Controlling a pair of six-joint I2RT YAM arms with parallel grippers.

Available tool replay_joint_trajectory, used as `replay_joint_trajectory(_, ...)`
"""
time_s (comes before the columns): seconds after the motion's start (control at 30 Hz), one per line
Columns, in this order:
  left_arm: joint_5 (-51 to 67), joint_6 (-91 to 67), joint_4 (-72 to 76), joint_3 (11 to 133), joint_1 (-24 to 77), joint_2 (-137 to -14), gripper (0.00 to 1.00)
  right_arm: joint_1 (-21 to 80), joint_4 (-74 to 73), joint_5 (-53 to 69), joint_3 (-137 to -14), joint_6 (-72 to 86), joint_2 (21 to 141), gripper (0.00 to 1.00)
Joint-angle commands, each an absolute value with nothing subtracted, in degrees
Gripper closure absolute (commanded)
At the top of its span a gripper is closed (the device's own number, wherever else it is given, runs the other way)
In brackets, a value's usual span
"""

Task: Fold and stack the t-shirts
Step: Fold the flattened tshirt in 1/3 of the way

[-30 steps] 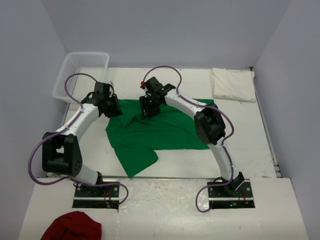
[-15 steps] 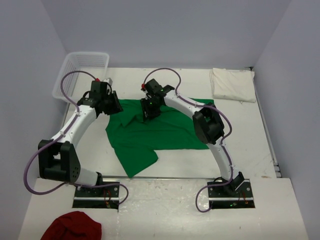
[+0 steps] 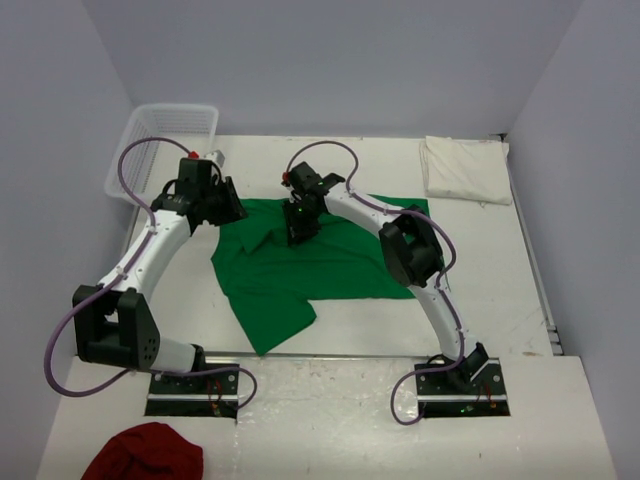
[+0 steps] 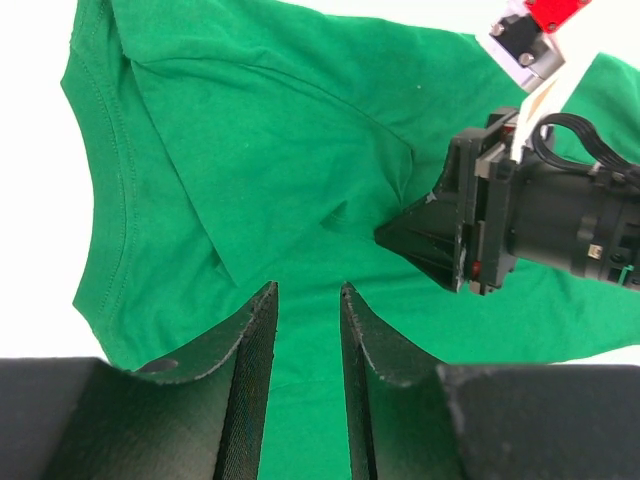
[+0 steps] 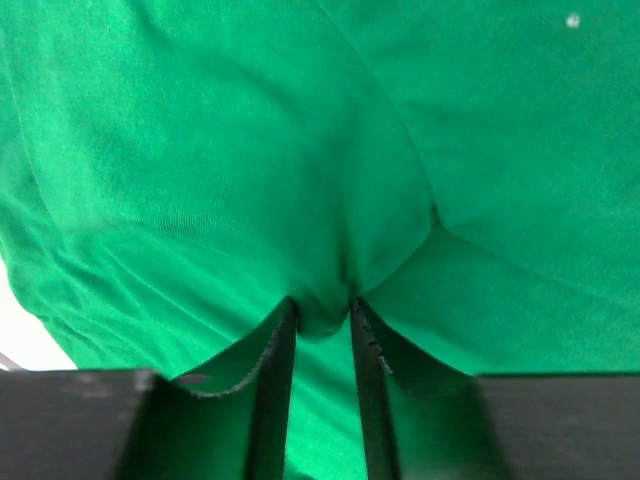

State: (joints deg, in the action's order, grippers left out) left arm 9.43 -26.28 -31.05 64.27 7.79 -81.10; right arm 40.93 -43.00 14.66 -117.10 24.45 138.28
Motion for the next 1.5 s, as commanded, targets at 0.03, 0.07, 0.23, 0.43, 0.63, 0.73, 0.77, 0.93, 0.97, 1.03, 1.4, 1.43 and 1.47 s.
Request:
replay_joint_trajectory(0.03, 10.64, -24.7, -31.11, 65.83, 8.0, -78.93, 0.67, 42.01, -43.86, 15.03, -120.06, 24.79, 138.69, 0.77)
replay_joint_trajectory(0.07, 10.55, -24.7, -31.2, 65.66, 8.0, -78.93, 0.67, 42.01, -43.77, 14.94, -119.88, 24.87, 138.43, 0.86)
replay_joint_trajectory(0.23, 9.85, -24.61, -30.67, 64.34, 8.0, -78.84, 0.67, 42.19, -43.24, 13.36, -119.35, 24.87, 136.94, 0.99)
replay_joint_trajectory(0.43, 7.74, -24.61, -29.27, 62.67, 8.09, -80.85, 0.66, 42.63, -45.17, 13.62, -121.73, 24.43, 134.48, 0.99)
replay_joint_trajectory(0.63, 6.68, -26.89, -25.41, 62.06, 8.09, -90.68, 0.7, 42.8, -45.88, 13.45, -122.26, 24.26, 133.42, 0.98)
replay_joint_trajectory(0.73, 6.42, -27.68, -24.69, 63.71, 8.0, -95.77, 0.8, 42.72, -46.05, 13.8, -122.52, 24.17, 133.77, 0.98)
replay_joint_trajectory(0.77, 5.72, -28.38, -24.61, 63.98, 8.0, -96.67, 0.84, 42.89, -46.05, 13.97, -122.52, 24.17, 133.77, 0.98)
replay_joint_trajectory(0.93, 5.01, -29.18, -24.69, 67.14, 7.91, -103.44, 1.0, 43.07, -45.7, 14.41, -122.43, 24.17, 133.59, 0.98)
replay_joint_trajectory(0.97, 4.49, -29.53, -25.22, 67.67, 7.91, -104.14, 1.0, 42.98, -45.7, 14.5, -122.61, 24.17, 133.59, 0.98)
replay_joint_trajectory(1.03, 4.31, -29.79, -24.87, 68.64, 7.91, -105.81, 1.0, 43.07, -45.7, 14.41, -122.35, 24.17, 133.42, 0.99)
replay_joint_trajectory(1.4, 2.02, -29.88, -26.1, 71.28, 7.38, -108.38, 1.0, 43.07, -45.79, 12.3, -118.74, 23.56, 128.15, 0.99)
replay_joint_trajectory(1.43, 1.85, -29.97, -25.93, 71.19, 7.38, -108.02, 1.0, 43.07, -45.97, 12.22, -118.74, 23.47, 127.8, 0.99)
replay_joint_trajectory(1.47, 2.02, -29.97, -25.84, 71.1, 7.38, -107.67, 1.0, 43.07, -46.05, 12.04, -118.83, 23.55, 127.62, 0.99)
